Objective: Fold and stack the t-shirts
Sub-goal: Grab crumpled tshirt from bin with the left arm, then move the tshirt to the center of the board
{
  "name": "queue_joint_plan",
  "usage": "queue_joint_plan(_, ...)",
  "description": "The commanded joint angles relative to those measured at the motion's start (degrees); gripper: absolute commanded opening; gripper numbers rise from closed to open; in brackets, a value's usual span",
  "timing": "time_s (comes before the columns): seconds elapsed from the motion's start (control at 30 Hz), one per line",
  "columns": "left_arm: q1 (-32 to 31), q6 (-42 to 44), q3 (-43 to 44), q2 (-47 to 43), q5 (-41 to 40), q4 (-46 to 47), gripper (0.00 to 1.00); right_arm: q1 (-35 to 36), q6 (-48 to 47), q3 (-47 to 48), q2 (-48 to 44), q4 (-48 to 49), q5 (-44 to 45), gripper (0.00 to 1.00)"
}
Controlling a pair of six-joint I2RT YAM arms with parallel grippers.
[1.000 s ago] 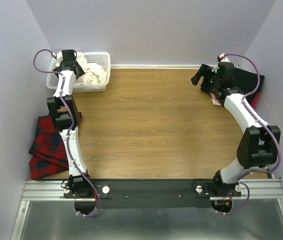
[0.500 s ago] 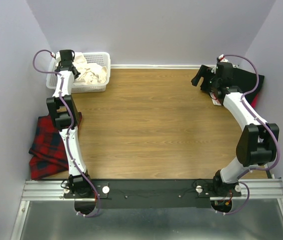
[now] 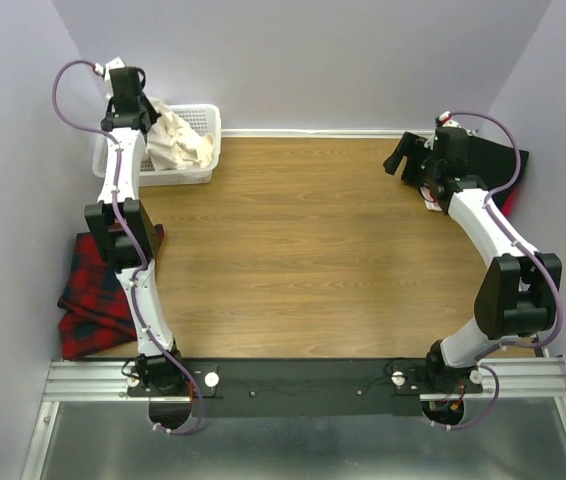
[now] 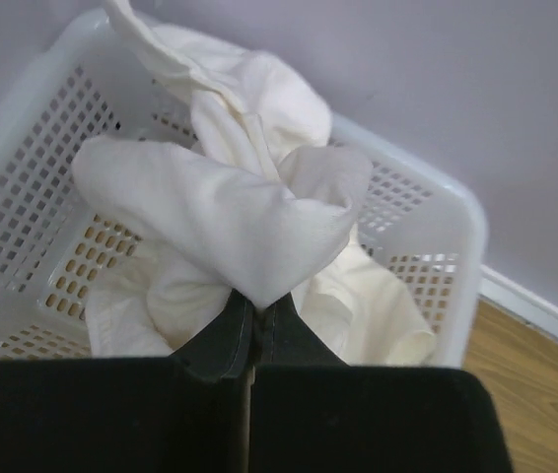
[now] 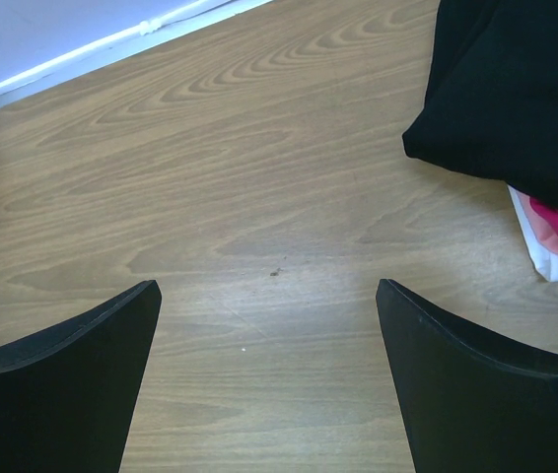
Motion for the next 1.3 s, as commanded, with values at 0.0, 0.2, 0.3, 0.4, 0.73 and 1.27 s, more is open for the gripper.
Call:
queue_joint_plan(0.0,-4.05,3.65,0.67,-10.37,0.3,4.47,0.0,-0.23,0.72,-0.58,-2.25,-1.08,1.55,0.99)
queue_joint_plan(0.2,-8.61,5.58,1.9,-18.45,0.03,5.79,0.0,-0.14,0.98,1.27,-2.69,-1.16,3.31,0.99)
queue_joint_plan(0.3,-13.52,7.78,2.16,-22.76,-0.84,7.81,0.0,-0.14,1.16,1.71,-2.78,-1.08,4.79,0.99)
queue_joint_plan(0.4,-16.09,9.1,4.17,-25.84,-0.23,9.31,0.0,-0.23,1.16,1.97,-2.6,-1.16,4.89,0.99)
queue_joint_plan(0.73,-28.74,14.72,5.86,-35.07,2.41,12.46,0.0,-0.14,2.48,2.76,-2.25,-1.16,5.95,0.99)
queue_joint_plan(1.27,-42.44,12.09,-26.82,-45.18,20.33,12.92,0.0,-0.15,3.09,-2.24,-5.24,-1.16,11.39,0.99)
